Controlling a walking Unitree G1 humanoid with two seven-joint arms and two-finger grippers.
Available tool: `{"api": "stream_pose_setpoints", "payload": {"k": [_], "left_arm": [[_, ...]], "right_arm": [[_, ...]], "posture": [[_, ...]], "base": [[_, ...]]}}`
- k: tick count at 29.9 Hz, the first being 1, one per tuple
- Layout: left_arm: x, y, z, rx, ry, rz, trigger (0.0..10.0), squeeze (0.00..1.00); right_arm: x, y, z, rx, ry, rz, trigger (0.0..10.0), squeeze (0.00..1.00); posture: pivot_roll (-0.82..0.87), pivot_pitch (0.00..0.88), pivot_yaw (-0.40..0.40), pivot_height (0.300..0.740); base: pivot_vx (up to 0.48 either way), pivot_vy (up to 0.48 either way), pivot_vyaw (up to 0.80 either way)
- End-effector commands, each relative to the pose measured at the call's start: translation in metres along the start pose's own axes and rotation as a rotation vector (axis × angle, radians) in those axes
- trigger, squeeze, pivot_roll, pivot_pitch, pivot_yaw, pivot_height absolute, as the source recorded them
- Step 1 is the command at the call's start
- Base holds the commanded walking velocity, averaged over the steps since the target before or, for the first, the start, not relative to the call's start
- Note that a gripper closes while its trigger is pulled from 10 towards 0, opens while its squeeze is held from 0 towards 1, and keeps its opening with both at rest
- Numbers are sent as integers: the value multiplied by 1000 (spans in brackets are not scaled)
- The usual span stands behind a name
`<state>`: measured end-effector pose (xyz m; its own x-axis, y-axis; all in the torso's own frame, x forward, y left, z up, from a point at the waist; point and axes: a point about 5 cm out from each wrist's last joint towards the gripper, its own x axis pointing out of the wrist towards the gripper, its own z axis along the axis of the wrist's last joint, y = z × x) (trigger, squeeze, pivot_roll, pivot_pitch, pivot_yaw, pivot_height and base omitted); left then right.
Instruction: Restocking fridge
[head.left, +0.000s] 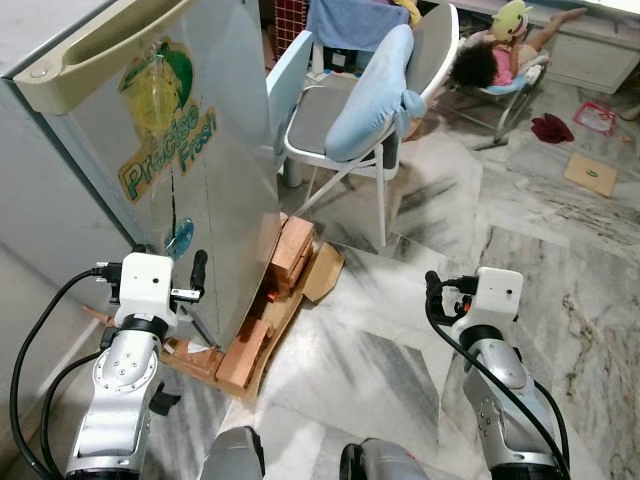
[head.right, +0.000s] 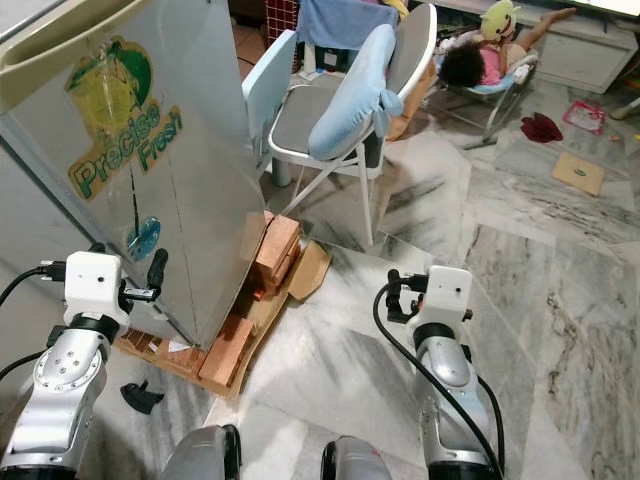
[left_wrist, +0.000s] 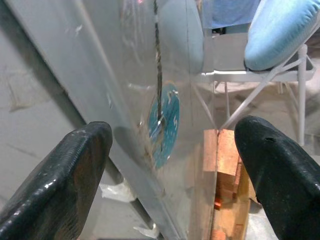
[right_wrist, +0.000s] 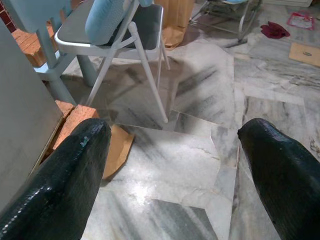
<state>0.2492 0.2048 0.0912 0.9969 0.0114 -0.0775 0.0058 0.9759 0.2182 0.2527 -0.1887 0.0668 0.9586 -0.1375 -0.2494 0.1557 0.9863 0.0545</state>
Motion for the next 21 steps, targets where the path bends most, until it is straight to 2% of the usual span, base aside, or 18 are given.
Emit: {"api": "stream_pose_setpoints", "payload": {"k": [1, 8, 11, 15, 21], "left_arm": [[-4, 1, -1, -4, 6, -7, 10000, 0], [-12, 0, -2, -24, 15, -28, 10000, 0], [-15, 0, -4, 3, 21, -48, 10000, 0], [-20, 0, -7, -28, 25, -82, 10000, 0], [-17, 10, -10, -7, 32, -48, 10000, 0]], "right_arm": [[0, 0, -1, 4, 15, -1, 10000, 0], [0, 0, -2, 4, 21, -1, 10000, 0], [0, 0, -3, 5, 25, 1, 10000, 0], [1, 0, -3, 8, 28, 3, 10000, 0], [1, 0, -3, 6, 31, 5, 10000, 0]], "posture": [[56, 120, -46, 740], [58, 120, -46, 740], [62, 119, -46, 740], [63, 118, -47, 740], [62, 119, -51, 740]], "base": [[0, 416, 0], [-191, 390, 0], [0, 0, 0], [0, 0, 0], [0, 0, 0]]}}
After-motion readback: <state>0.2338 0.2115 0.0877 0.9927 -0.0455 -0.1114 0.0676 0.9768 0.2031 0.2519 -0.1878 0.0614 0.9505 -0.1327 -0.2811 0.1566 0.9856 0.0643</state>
